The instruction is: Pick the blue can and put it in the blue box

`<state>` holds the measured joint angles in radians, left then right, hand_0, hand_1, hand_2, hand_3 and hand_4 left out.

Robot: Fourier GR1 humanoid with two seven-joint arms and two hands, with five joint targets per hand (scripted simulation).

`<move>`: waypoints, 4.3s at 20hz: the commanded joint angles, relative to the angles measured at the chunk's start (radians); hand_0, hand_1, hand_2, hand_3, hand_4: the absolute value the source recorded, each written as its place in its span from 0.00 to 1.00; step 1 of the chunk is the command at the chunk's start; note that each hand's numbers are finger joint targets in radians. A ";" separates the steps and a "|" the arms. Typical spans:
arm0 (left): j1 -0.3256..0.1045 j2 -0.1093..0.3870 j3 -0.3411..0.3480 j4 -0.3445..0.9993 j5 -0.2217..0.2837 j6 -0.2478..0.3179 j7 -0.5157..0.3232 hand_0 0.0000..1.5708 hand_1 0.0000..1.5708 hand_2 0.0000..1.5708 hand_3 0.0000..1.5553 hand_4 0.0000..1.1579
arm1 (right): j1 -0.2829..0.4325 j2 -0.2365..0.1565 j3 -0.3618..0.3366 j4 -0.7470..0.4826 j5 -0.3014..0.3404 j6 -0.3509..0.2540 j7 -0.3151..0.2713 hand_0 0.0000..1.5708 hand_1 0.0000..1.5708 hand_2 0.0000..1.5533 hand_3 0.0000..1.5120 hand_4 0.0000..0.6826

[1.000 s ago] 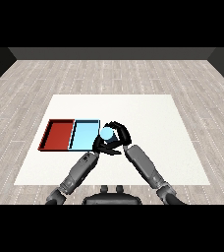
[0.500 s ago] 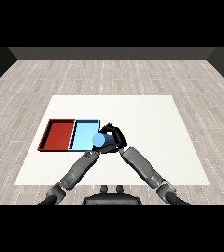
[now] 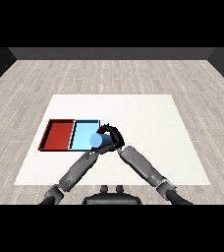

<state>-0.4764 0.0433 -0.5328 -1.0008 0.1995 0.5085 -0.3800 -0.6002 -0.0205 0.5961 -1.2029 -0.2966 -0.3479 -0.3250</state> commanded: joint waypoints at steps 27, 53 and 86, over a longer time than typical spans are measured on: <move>-0.016 -0.019 0.074 0.025 0.120 -0.070 0.004 1.00 1.00 0.99 0.95 0.98 | 0.037 0.020 -0.109 -0.044 -0.078 0.084 0.057 0.00 0.00 0.00 0.00 0.00; 0.026 0.086 0.183 0.008 -0.006 -0.062 0.072 1.00 1.00 1.00 0.96 0.98 | 0.525 -0.179 -0.406 -0.647 -0.129 0.208 0.086 0.00 0.00 0.00 0.00 0.00; -0.301 0.167 0.383 0.971 -0.122 -0.177 0.310 1.00 1.00 0.91 0.00 0.67 | 0.493 -0.166 -0.579 -0.350 -0.172 0.330 0.012 0.00 0.00 0.00 0.00 0.00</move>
<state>-0.8231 0.2203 -0.1786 -0.0823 0.0547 0.3881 -0.0997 -0.1091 -0.1740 0.0415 -1.5621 -0.4354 -0.0611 -0.3077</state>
